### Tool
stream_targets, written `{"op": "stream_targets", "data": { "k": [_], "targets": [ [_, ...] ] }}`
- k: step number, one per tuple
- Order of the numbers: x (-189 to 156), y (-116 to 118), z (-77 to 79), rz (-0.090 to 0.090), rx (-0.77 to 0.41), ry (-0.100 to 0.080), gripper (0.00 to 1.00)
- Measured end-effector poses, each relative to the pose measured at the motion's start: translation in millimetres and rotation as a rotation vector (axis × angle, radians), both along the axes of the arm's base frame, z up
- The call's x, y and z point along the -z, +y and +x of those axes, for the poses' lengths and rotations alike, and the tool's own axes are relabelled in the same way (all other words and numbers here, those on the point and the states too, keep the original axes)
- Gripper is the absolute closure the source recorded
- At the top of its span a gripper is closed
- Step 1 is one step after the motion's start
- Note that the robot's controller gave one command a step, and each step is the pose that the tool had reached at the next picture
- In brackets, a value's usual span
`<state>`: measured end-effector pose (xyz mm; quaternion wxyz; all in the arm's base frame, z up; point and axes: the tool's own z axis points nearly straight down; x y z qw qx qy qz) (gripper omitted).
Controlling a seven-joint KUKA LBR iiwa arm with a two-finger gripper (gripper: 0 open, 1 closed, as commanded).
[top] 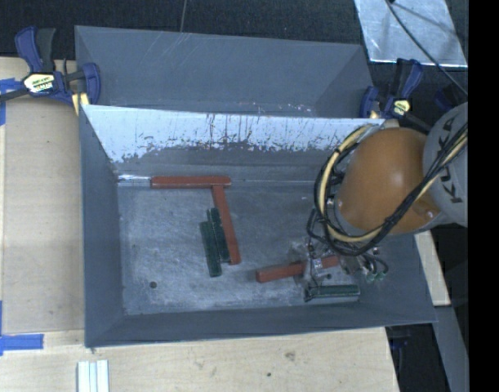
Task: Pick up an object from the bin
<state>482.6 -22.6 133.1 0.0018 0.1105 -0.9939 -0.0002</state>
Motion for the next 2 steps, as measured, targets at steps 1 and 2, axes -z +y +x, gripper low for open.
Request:
{"op": "stream_targets", "data": {
  "k": [1,2],
  "targets": [
    [-21.7,-0.4,3.3,-0.001,0.000,-0.014,1.00],
    [-22.7,-0.3,2.3,0.000,0.000,-0.008,1.00]
  ]
}}
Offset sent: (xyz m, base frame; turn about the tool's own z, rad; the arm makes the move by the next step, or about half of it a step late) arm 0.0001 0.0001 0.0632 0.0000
